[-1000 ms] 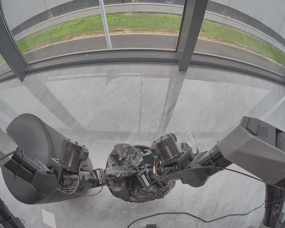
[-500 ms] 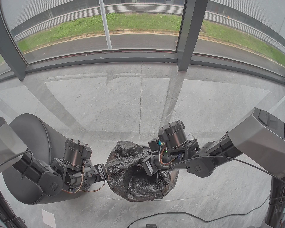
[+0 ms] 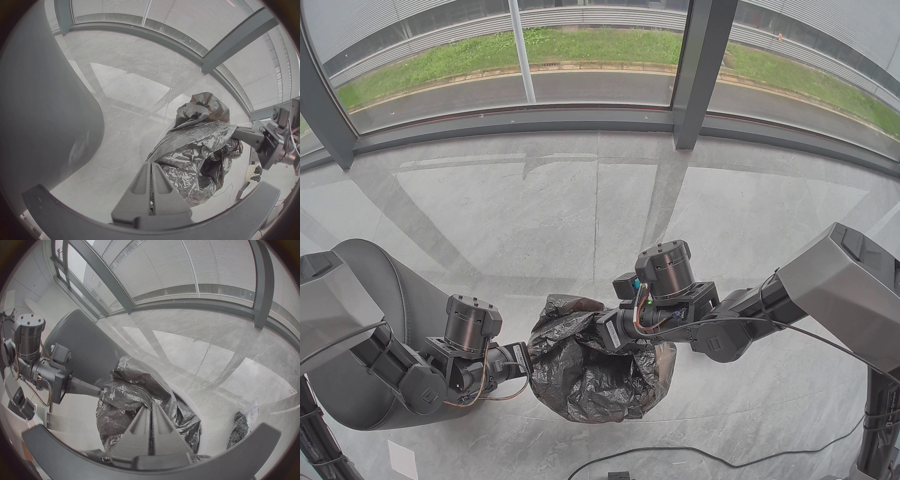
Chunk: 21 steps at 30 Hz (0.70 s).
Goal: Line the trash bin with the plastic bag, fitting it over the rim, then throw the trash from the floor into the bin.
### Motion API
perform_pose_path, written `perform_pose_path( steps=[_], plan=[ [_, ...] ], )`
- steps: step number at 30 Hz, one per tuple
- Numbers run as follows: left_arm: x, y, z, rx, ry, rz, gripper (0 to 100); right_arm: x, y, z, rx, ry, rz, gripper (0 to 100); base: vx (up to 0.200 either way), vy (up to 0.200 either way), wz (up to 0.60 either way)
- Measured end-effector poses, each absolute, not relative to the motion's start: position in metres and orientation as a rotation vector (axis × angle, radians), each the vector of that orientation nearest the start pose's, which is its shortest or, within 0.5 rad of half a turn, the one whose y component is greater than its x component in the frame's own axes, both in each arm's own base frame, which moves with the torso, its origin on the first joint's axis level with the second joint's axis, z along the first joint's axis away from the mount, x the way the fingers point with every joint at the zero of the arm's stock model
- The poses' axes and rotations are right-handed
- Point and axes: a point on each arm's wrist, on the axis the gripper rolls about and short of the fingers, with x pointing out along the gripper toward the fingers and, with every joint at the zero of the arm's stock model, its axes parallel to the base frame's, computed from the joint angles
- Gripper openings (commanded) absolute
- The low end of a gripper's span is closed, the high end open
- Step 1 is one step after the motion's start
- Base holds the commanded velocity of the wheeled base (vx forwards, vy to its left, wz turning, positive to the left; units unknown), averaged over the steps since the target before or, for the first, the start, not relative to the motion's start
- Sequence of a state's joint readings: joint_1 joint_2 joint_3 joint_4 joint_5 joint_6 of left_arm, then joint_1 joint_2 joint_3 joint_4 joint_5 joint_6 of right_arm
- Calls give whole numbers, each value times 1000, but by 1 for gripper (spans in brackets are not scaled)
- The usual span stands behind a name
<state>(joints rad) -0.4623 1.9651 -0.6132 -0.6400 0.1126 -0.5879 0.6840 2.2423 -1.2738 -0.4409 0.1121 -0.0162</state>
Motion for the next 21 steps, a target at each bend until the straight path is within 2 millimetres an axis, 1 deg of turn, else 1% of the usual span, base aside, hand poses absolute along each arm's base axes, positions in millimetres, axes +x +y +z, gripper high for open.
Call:
perform_pose_path(
  steps=[5,10,14,21],
  plan=[
    [275,-134,52,-351,766,-118,0,345,270,83,-165,492,732,0,0,0,0],
    [278,-135,50,-354,760,-120,0,349,267,83,-164,487,721,0,0,0,0],
    [281,-137,51,-369,722,-132,0,351,269,82,-163,460,723,0,0,0,0],
    [283,-137,48,-370,723,-132,0,356,272,78,-167,426,719,0,0,0,0]
  ],
)
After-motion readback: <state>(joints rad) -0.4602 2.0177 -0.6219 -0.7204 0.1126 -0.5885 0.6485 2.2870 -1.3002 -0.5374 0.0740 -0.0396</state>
